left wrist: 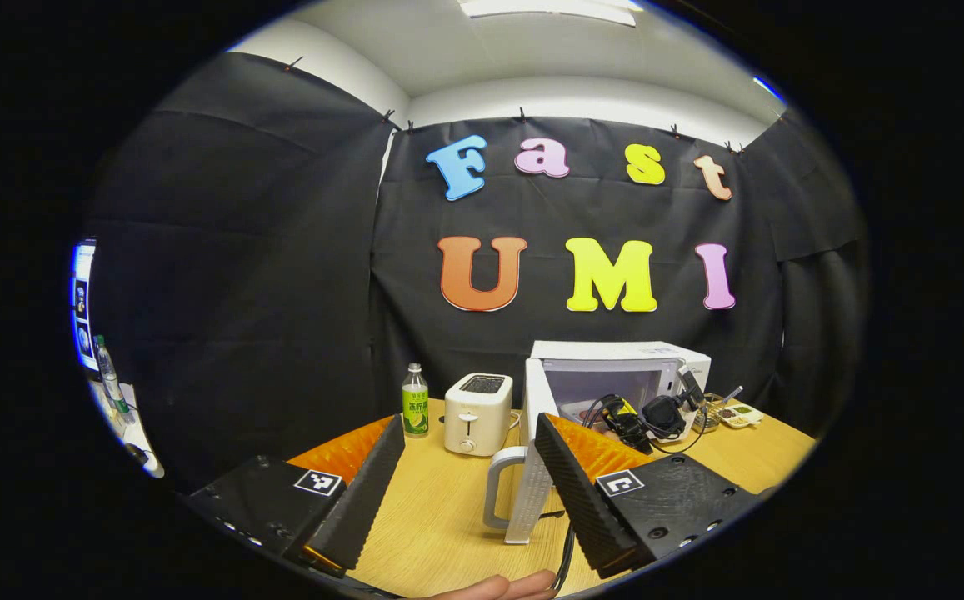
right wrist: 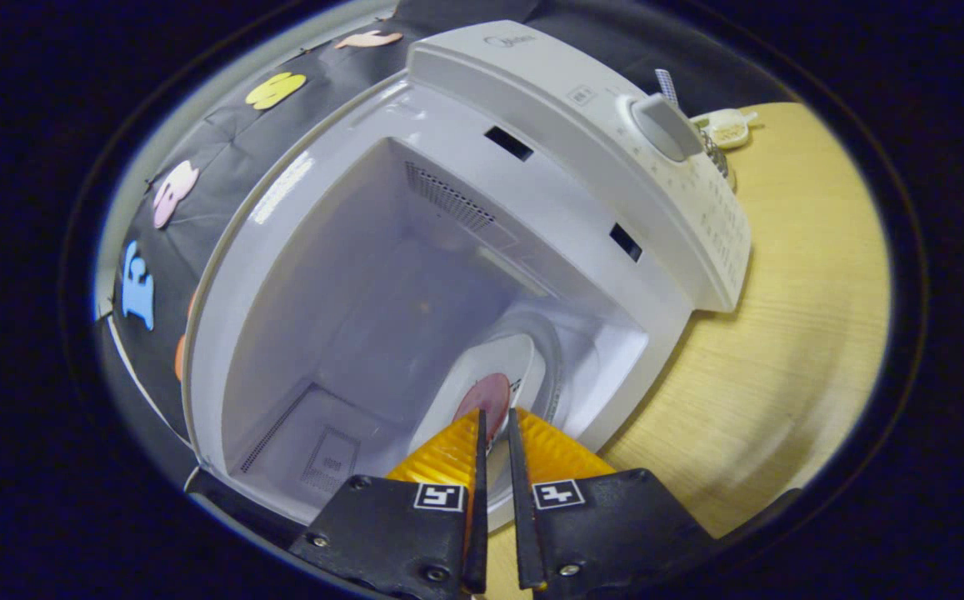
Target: Open the microwave oven with the left hand, put the food in, and close the microwave oven.
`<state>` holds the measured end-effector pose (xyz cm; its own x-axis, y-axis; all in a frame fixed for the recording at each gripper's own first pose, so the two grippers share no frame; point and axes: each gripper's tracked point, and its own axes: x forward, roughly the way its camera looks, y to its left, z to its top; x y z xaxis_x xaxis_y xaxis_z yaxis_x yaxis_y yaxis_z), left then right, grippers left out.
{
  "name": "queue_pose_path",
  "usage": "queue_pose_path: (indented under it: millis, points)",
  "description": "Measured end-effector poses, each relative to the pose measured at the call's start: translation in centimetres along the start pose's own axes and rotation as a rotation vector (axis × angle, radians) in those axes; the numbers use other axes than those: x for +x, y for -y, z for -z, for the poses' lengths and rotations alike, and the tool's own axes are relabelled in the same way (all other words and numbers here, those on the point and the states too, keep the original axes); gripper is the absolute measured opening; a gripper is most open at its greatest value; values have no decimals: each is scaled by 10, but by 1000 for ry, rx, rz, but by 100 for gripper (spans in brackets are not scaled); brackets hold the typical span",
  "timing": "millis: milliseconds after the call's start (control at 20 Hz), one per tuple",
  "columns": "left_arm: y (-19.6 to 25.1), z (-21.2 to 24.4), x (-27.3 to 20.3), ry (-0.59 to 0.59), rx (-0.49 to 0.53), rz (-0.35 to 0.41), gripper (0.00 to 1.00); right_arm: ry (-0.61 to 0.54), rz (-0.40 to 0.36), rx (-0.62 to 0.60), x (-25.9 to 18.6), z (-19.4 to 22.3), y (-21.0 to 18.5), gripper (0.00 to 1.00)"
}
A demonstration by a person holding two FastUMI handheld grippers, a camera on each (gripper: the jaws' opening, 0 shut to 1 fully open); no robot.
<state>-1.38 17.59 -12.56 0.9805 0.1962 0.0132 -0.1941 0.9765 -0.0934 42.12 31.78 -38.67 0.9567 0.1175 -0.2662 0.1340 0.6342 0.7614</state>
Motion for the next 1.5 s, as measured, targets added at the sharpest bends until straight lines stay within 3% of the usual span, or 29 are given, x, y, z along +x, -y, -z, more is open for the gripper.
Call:
queue_pose_path:
  millis: [50,100,150,250,300,350,400,450,550,600,650,850,900,950,1000,1050,1100,1150,1200,1250,1300,1400,1450,1500]
  points:
    - [-2,1,0,-3,-1,-3,95,11,-13,-41,-5,-2,-3,20]
    - [-3,1,0,1,-3,-6,95,18,-40,-76,-8,-4,-8,12]
    - [-8,2,-1,1,-9,-16,95,16,-54,-121,-15,-5,-11,36]
    - [-10,10,-1,-18,-9,-20,95,29,-98,-218,-29,-9,-20,44]
    - [-13,15,-1,-32,-7,-27,95,33,-114,-274,-36,-10,-22,42]
    - [-18,18,0,-41,-4,-35,95,41,-135,-319,-44,-14,-25,81]
    - [-22,20,-1,-46,-2,-44,95,47,-154,-351,-53,-18,-27,80]
    - [-27,21,-2,-50,-3,-55,95,50,-167,-381,-62,-24,-29,99]
    - [-35,24,-3,-53,-18,-68,95,66,-201,-426,-83,-42,-33,99]
    - [-38,26,-3,-54,-30,-73,94,73,-216,-450,-94,-53,-34,89]
    - [-40,27,-2,-53,-39,-73,83,75,-226,-484,-106,-62,-33,99]
    - [-50,32,1,-37,-62,-75,79,100,-264,-644,-159,-110,-31,100]
    - [-48,35,1,-42,-70,-59,75,123,-286,-669,-174,-125,-33,91]
    - [-47,40,2,-54,-75,-55,69,141,-296,-692,-191,-138,-30,91]
    - [-50,44,6,-58,-71,-65,74,157,-300,-711,-207,-153,-27,91]
    - [-46,46,8,-66,-56,-44,73,161,-304,-730,-223,-164,-24,100]
    - [-44,52,9,-79,-44,-33,61,171,-316,-750,-239,-176,-23,90]
    - [-43,55,13,-83,-32,-27,50,182,-325,-761,-253,-187,-22,100]
    - [-42,57,16,-87,-29,-21,27,198,-341,-773,-269,-199,-22,91]
    - [-42,59,19,-88,-42,-20,36,214,-356,-788,-283,-210,-24,91]
    - [-43,59,22,-81,-60,-25,4,237,-364,-806,-297,-222,-23,100]
    - [-38,69,34,-88,-84,-7,0,267,-374,-831,-323,-245,-19,100]
    - [-40,76,38,-102,-88,-7,0,268,-375,-838,-335,-253,-15,91]
    - [-38,86,44,-126,-90,1,0,260,-372,-847,-345,-260,-9,100]
